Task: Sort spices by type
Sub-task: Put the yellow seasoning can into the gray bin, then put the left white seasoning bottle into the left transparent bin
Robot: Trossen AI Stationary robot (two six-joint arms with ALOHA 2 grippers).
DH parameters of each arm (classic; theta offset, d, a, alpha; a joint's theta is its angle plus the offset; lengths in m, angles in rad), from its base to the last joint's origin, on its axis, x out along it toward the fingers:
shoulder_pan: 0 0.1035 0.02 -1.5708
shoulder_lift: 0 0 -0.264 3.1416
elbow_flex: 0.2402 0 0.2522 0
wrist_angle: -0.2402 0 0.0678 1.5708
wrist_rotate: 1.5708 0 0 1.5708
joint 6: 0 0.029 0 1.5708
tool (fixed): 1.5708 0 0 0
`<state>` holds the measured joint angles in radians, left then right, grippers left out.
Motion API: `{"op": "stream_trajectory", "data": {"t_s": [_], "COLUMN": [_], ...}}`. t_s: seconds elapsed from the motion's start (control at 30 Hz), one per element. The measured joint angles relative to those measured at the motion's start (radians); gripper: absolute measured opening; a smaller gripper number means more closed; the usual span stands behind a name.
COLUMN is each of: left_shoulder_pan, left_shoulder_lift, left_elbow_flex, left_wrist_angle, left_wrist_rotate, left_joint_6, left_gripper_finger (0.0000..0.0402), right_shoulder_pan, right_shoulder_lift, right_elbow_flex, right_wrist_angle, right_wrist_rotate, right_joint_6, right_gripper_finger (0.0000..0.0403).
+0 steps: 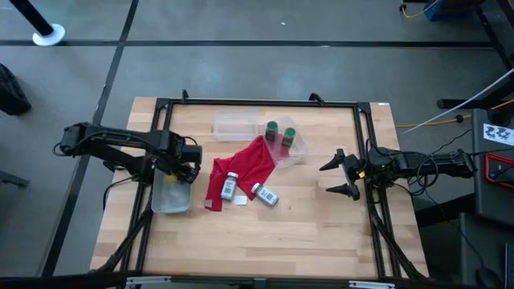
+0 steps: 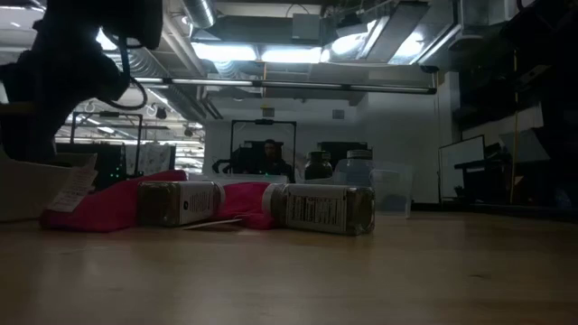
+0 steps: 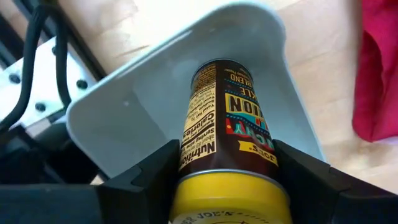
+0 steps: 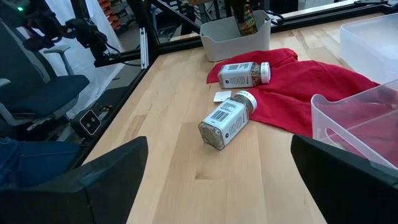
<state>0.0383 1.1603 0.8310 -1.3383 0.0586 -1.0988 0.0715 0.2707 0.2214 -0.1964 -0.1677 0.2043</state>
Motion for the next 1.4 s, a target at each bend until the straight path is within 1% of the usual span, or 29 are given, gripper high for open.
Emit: {"op": "stream_trajectory", "data": {"t_s": [0.33,0.47,0.57,0.67,0.87,1.0,1.17,1.4], "left_shoulder_pan": [0.074,0.108,0.127,0.136,0.133,0.133,0.142,0.183], "left_shoulder_lift": [0.000,0.000,0.000,0.000,0.000,0.000,0.000,-0.002], "left_elbow_flex": [-0.026,-0.026,-0.026,-0.026,-0.027,-0.030,-0.062,-0.059], "left_wrist_angle": [0.031,0.032,0.033,0.050,0.054,0.062,0.065,0.058], "left_wrist_rotate": [0.001,0.023,0.026,0.019,0.018,0.019,0.021,0.106], "left_joint_6": [0.094,0.121,0.141,0.157,0.168,0.186,0.185,0.235], "left_gripper_finger": [0.0222,0.0223,0.0231,0.0239,0.0240,0.0255,0.0279,0.0277], "right_shoulder_pan": [0.000,0.000,0.000,0.000,0.000,0.000,0.000,0.000], "right_shoulder_lift": [0.000,0.000,0.000,0.000,0.000,0.000,0.000,0.000], "right_elbow_flex": [0.000,0.000,0.000,0.000,0.000,0.000,0.000,0.000], "right_wrist_angle": [-0.001,-0.001,-0.001,-0.001,-0.001,-0.001,-0.001,-0.001], "right_wrist_rotate": [0.001,0.001,0.001,0.002,0.002,0.002,0.002,0.002], "right_joint_6": [0.000,0.000,0.000,0.000,0.000,0.000,0.000,0.000], "right_gripper_finger": [0.0395,0.0395,0.0395,0.0395,0.0395,0.0394,0.0395,0.0395]}}
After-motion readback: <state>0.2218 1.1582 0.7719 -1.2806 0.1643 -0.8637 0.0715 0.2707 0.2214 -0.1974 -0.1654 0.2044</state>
